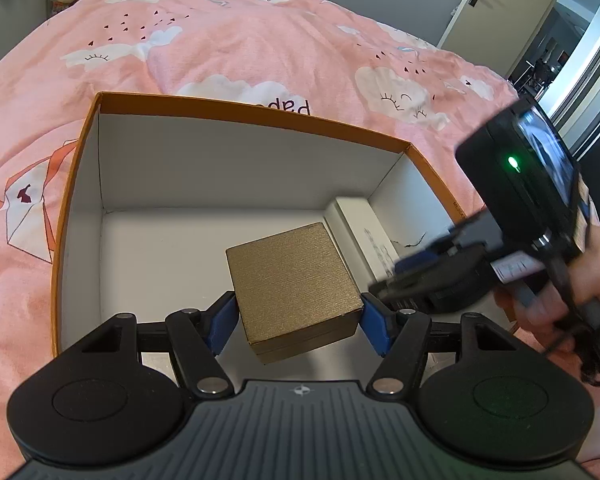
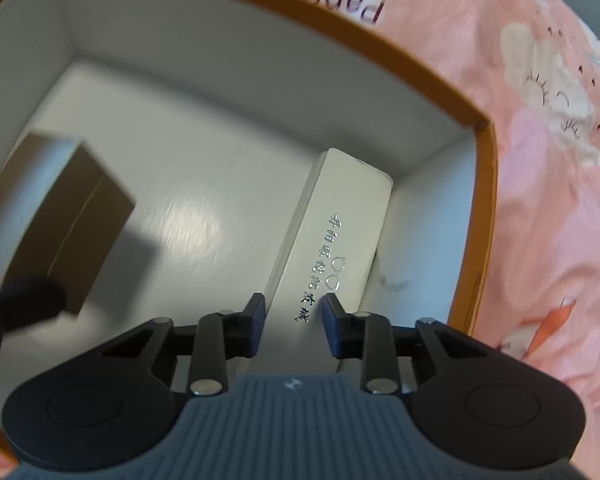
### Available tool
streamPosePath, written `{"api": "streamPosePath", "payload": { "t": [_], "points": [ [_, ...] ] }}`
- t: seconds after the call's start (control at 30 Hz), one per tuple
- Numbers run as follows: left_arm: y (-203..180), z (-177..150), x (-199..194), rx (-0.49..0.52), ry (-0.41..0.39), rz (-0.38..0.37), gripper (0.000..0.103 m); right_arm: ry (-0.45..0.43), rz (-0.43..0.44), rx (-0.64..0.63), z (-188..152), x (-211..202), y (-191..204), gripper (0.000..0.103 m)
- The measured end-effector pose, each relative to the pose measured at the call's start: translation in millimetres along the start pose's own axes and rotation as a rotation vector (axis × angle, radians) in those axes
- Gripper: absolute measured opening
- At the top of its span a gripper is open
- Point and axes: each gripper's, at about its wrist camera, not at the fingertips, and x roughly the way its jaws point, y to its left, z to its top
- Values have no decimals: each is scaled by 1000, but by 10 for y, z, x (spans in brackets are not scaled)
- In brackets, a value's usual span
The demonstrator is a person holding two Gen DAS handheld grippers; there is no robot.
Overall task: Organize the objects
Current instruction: 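Open the right tool and withdraw it from the white box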
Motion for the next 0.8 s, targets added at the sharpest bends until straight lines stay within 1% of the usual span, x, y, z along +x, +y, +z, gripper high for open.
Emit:
{"api": "streamPosePath", "payload": {
  "t": [0.13,0.23,0.27,0.33,0.43,0.47,0.5,0.53,0.57,0.6,0.67,0.7,0.77,0.8],
  "points": [
    [-18,-5,-1,4,-1,-1,75,-16,8,28,96,34,-84,31],
    [-47,4,-1,20,14,-4,75,-20,30,36,90,-10,-137,31],
    [-49,7,1,21,18,-8,75,-26,51,44,71,-45,-161,31],
    [-52,19,3,24,17,-9,75,-52,123,75,18,-146,-228,31],
    [-145,0,12,81,17,12,75,-100,226,165,-47,-315,-390,32],
    [-183,-11,23,102,24,18,75,-122,252,192,-132,-388,-282,37],
    [-224,-19,38,119,33,23,75,-142,270,214,-205,-476,-254,46],
    [-256,-29,55,132,42,25,75,-162,285,234,-241,-544,-279,48],
    [-290,-30,72,141,54,25,75,-179,302,249,-246,-590,-311,48],
    [-324,-30,92,149,66,24,75,-188,319,259,-187,-545,-210,48],
    [-389,-14,144,169,101,25,75,-194,351,273,-203,-597,-205,48],
    [-422,2,175,180,125,28,75,-192,357,270,-364,-707,-185,48],
    [-456,24,223,193,166,32,75,-181,341,253,-510,-678,-172,48],
    [-463,40,247,198,183,32,75,-173,325,244,-520,-642,-157,48]
  ]
}}
